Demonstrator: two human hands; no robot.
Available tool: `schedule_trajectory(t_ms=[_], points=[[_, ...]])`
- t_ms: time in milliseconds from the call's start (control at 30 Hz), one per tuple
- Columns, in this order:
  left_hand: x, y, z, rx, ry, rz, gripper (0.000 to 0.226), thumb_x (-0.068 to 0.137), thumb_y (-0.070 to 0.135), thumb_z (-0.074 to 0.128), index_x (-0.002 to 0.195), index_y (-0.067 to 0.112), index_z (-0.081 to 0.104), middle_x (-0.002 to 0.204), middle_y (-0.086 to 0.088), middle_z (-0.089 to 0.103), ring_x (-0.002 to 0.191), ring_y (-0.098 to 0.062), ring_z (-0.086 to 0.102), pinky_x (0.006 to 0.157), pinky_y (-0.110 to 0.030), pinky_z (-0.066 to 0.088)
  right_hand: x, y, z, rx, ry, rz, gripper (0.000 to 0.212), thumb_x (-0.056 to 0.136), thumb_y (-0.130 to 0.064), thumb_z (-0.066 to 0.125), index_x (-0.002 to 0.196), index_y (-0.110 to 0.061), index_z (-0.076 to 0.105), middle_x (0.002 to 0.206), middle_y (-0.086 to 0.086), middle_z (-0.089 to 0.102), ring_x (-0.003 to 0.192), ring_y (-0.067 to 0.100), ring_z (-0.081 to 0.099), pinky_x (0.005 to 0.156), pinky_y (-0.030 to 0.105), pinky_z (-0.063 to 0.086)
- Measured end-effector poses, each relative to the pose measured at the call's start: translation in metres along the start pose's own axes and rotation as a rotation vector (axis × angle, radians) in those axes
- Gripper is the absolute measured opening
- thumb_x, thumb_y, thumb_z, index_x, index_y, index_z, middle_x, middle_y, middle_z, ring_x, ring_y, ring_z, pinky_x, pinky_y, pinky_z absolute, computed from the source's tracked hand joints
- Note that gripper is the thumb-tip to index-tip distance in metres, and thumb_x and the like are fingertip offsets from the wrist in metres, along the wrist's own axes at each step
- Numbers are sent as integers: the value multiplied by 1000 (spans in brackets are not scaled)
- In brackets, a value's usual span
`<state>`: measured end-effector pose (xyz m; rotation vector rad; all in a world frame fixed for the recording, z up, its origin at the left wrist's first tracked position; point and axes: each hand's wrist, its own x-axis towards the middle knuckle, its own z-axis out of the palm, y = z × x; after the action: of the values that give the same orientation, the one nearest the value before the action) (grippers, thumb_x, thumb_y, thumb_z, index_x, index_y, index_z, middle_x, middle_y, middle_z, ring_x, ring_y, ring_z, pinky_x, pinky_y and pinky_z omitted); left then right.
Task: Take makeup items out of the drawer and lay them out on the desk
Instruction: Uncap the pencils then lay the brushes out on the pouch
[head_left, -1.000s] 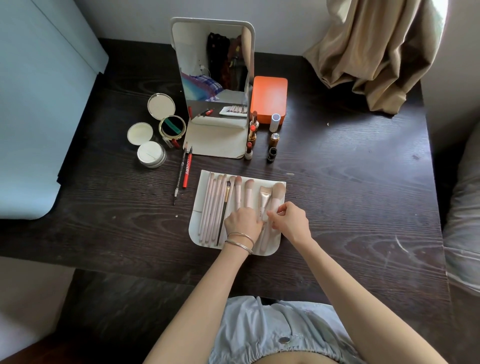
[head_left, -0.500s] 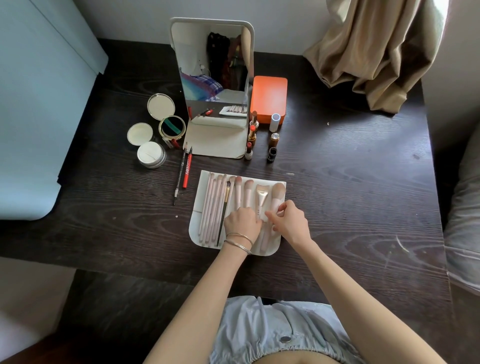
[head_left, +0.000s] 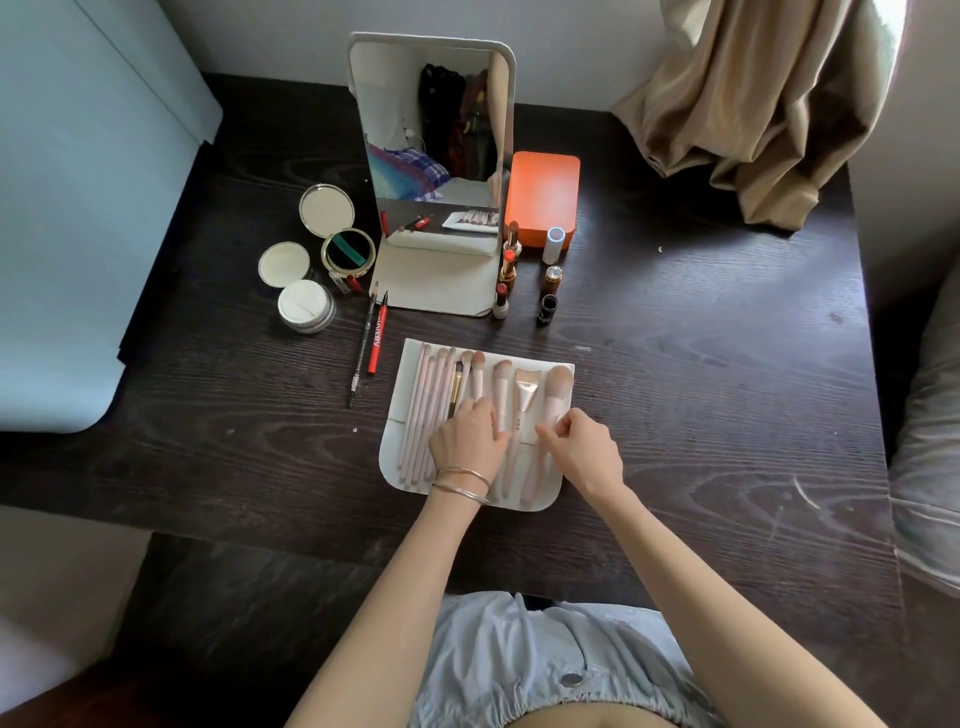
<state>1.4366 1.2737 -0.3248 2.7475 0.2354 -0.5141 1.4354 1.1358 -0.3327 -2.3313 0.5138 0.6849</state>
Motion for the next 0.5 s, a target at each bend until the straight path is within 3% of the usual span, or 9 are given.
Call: schedule_trajectory(t_ms=[500], points=[[-1, 3, 5, 30, 48, 71, 32, 88, 32, 58, 114, 16, 47, 119, -4, 53, 86, -19, 60, 63, -27, 47, 1, 3, 0, 40, -45, 17, 29, 87, -43, 54, 83, -15, 50, 82, -3, 59, 83, 21, 58, 67, 32, 41]])
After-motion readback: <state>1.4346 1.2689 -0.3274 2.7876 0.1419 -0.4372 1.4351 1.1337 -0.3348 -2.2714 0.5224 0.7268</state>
